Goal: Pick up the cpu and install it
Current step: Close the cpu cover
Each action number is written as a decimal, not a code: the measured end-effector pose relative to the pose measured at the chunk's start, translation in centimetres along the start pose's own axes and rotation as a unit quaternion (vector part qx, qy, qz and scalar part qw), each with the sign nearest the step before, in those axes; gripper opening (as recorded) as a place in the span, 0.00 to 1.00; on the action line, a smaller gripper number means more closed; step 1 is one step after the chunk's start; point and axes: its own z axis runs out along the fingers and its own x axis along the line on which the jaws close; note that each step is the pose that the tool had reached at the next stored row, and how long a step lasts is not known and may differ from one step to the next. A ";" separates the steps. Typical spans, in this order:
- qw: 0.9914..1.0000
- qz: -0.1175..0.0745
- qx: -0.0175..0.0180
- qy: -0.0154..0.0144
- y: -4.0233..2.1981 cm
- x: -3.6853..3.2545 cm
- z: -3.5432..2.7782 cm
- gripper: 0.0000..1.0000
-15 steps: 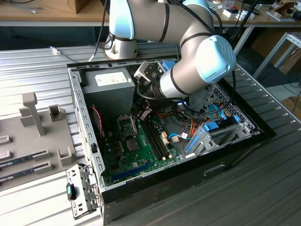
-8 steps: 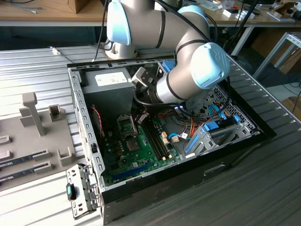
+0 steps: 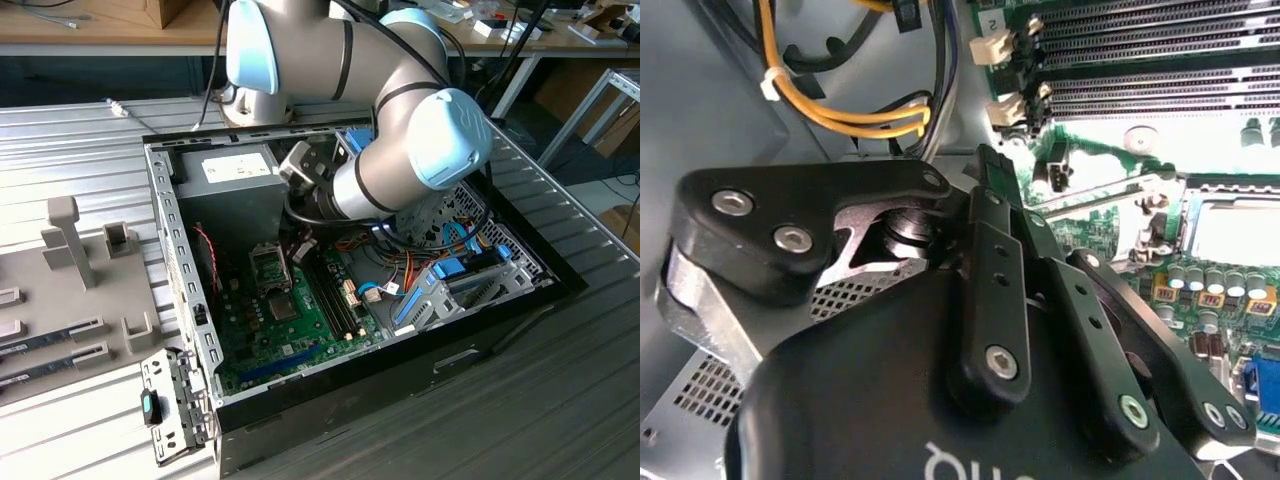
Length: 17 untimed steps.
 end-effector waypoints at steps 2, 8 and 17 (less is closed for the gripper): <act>1.000 -0.001 -0.001 -0.001 0.05 0.01 -0.15 0.11; 1.000 -0.003 -0.007 -0.006 0.18 0.08 -0.63 0.11; 1.000 -0.006 -0.011 -0.010 0.33 0.71 -1.29 0.11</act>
